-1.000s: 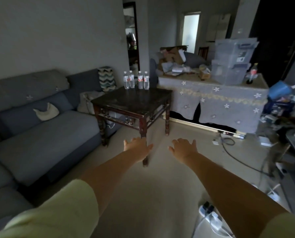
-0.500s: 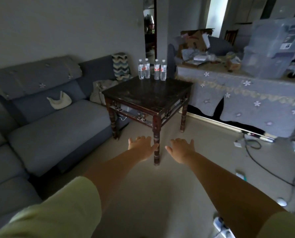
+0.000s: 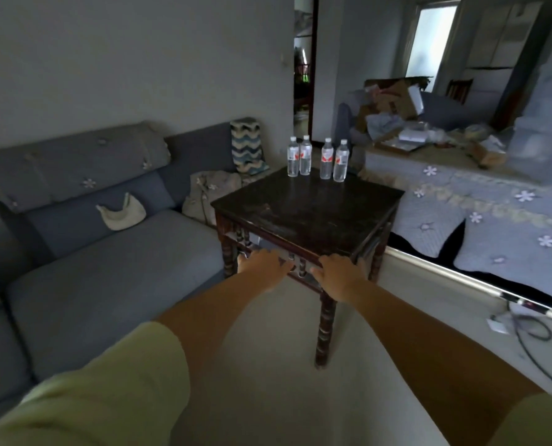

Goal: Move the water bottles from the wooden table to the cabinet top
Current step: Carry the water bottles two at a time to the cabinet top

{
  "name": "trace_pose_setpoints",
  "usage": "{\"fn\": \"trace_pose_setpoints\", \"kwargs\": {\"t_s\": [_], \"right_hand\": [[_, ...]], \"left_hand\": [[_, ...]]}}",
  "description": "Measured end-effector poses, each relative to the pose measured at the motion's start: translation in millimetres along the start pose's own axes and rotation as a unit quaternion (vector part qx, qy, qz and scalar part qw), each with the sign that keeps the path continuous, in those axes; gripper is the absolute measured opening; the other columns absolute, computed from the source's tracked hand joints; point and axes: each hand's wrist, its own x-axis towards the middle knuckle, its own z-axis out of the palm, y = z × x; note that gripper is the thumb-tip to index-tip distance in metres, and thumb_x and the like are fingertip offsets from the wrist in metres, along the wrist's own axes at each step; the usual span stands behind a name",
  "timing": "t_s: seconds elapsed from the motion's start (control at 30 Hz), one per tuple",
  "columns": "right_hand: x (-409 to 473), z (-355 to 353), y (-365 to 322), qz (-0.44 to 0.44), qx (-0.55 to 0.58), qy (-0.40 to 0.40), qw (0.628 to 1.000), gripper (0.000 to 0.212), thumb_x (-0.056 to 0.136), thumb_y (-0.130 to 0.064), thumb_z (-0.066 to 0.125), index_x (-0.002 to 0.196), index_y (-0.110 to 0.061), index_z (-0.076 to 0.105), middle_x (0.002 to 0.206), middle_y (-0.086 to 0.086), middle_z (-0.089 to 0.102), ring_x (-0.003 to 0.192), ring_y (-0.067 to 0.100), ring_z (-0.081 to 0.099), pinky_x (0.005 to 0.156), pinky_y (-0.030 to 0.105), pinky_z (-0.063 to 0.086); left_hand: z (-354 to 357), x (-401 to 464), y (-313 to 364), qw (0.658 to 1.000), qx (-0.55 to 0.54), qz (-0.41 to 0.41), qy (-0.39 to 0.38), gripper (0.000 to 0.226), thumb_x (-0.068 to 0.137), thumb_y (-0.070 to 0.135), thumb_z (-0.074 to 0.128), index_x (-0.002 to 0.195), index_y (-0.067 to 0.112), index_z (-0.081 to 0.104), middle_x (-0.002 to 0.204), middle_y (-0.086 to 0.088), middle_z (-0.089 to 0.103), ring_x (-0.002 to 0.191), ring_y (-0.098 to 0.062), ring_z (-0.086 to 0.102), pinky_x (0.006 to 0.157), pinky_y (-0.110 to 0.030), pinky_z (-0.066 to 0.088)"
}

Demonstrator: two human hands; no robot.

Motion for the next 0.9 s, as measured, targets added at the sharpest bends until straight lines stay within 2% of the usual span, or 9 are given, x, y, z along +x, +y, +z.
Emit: {"fn": "trace_pose_setpoints", "kwargs": {"t_s": [0.1,0.2,0.3,0.5,0.63,0.9], "right_hand": [[41.8,0.0,-9.4,-0.001,-0.013,-0.003,1.000,0.046,0.099,-0.052,0.028,0.120,-0.021,0.055,0.123,0.006,0.058,0.123,0.027,0.051,0.112,0.059,0.025],[85.2,-3.2,-9.8,0.011,-0.014,-0.033,0.999,0.045,0.100,-0.051,0.025,0.121,-0.021,0.052,0.126,0.007,0.055,0.126,0.029,0.048,0.113,0.061,0.021],[138.0,-0.2,-2.8,0.017,-0.017,-0.035,0.999,0.048,0.100,-0.052,0.025,0.126,-0.022,0.050,0.130,0.007,0.053,0.128,0.029,0.046,0.113,0.061,0.020],[267.4,-4.5,9.4,0.019,-0.005,-0.041,0.999,0.052,0.098,-0.055,0.026,0.131,-0.023,0.049,0.133,0.006,0.053,0.128,0.028,0.047,0.110,0.063,0.021],[351.1,-25.2,23.3,0.020,-0.010,-0.040,0.999,0.055,0.098,-0.056,0.024,0.135,-0.022,0.046,0.138,0.007,0.050,0.129,0.030,0.045,0.111,0.062,0.020],[445.0,-32.8,34.5,0.038,-0.020,-0.074,0.996,0.054,0.100,-0.052,0.024,0.141,-0.020,0.042,0.143,0.008,0.045,0.133,0.029,0.041,0.114,0.060,0.018]], "left_hand": [[6.1,38.2,-16.3,1.000,0.003,0.007,-0.008,0.046,0.099,0.048,0.029,0.133,0.023,0.049,0.139,-0.009,0.048,0.127,-0.031,0.045,0.106,-0.052,0.033],[9.4,77.2,-25.4,0.999,-0.040,-0.003,-0.011,0.052,0.097,0.052,0.032,0.132,0.018,0.049,0.138,-0.008,0.049,0.129,-0.030,0.042,0.109,-0.055,0.025],[5.0,123.0,-33.9,0.999,-0.041,0.002,-0.016,0.049,0.096,0.054,0.032,0.129,0.021,0.050,0.137,-0.007,0.051,0.129,-0.030,0.043,0.110,-0.057,0.023],[-13.7,241.2,-51.5,0.999,-0.045,-0.026,-0.003,0.057,0.094,0.061,0.029,0.129,0.019,0.046,0.131,-0.010,0.052,0.124,-0.031,0.046,0.105,-0.055,0.031],[-35.7,321.2,-57.8,0.998,-0.059,-0.034,0.004,0.059,0.094,0.062,0.028,0.134,0.021,0.043,0.136,-0.008,0.048,0.126,-0.030,0.044,0.108,-0.056,0.027],[-35.4,435.9,-76.0,0.998,-0.056,-0.035,-0.009,0.056,0.094,0.062,0.029,0.131,0.022,0.043,0.129,-0.007,0.052,0.120,-0.030,0.049,0.103,-0.055,0.032]]}}
